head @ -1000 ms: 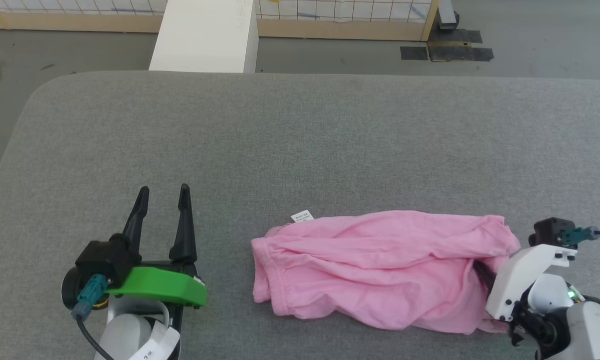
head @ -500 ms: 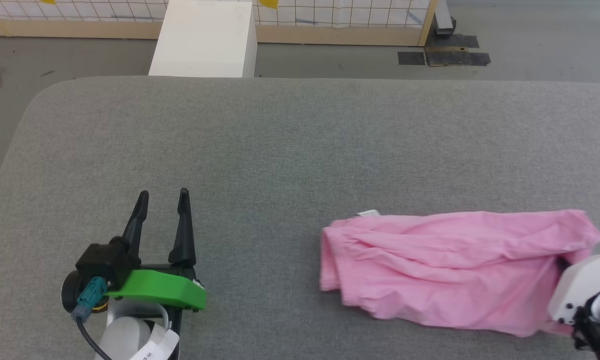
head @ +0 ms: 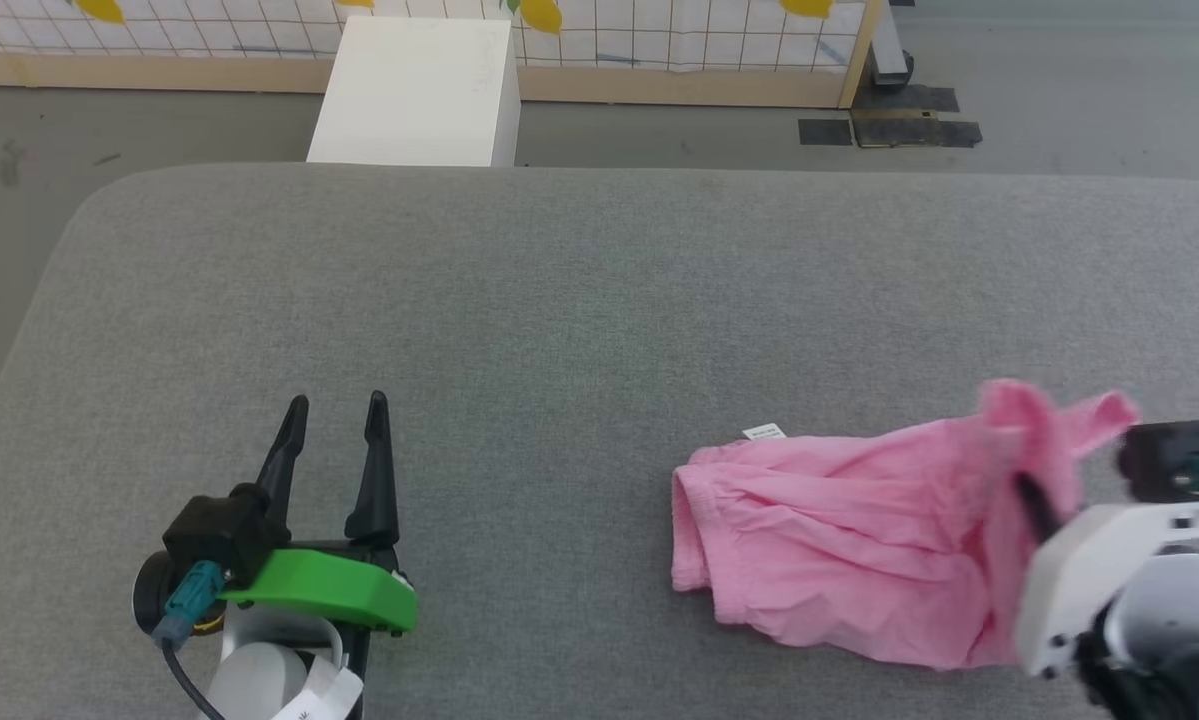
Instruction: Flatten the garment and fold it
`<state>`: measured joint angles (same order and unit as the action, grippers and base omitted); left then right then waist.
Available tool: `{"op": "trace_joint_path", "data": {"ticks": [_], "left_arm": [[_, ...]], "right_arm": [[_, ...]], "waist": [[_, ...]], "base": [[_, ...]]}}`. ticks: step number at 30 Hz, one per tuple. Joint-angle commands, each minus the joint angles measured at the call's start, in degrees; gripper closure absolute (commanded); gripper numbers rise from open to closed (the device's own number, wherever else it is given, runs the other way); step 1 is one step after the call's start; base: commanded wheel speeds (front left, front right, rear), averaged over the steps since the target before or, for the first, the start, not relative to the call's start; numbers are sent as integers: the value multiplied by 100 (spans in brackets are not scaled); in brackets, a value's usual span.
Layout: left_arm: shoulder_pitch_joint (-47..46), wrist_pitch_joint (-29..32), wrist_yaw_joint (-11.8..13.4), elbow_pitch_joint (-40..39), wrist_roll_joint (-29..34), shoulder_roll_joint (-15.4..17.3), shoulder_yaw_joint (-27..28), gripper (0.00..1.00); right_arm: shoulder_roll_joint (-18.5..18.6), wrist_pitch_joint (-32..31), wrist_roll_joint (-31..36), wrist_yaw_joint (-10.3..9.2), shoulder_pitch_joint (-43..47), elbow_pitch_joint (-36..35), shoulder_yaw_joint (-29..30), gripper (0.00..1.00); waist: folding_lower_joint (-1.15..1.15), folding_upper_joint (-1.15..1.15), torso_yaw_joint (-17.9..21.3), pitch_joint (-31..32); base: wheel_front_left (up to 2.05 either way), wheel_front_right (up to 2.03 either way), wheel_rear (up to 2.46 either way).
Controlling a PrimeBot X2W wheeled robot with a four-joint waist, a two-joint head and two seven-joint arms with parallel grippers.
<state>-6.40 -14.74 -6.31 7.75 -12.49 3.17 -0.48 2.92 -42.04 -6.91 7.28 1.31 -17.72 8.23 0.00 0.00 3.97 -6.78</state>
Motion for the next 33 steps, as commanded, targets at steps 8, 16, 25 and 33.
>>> {"op": "trace_joint_path", "data": {"ticks": [8, 16, 25, 33], "left_arm": [[-32, -26, -51, 65, 44, -28, -67, 0], [-120, -26, -53, 86, -4, -28, -173, 0], [-138, -26, -39, 99, -26, -29, -180, 0], [-62, -26, 3, 92, -57, -29, -151, 0]], "right_arm": [[21, -557, -139, 21, -359, -53, -1880, 100], [16, -554, -308, 21, -1063, 1409, -2552, 100], [0, -125, -631, 21, -1498, 2372, -2710, 0], [-3, 1111, -1333, 21, -1467, 1554, -2291, 0]], "waist": [[0, 0, -141, -93], [0, 0, -327, -267], [0, 0, -397, -329], [0, 0, -206, -139]], "base": [[0, 0, 0], [0, 0, 0], [0, 0, 0], [0, 0, 0]]}}
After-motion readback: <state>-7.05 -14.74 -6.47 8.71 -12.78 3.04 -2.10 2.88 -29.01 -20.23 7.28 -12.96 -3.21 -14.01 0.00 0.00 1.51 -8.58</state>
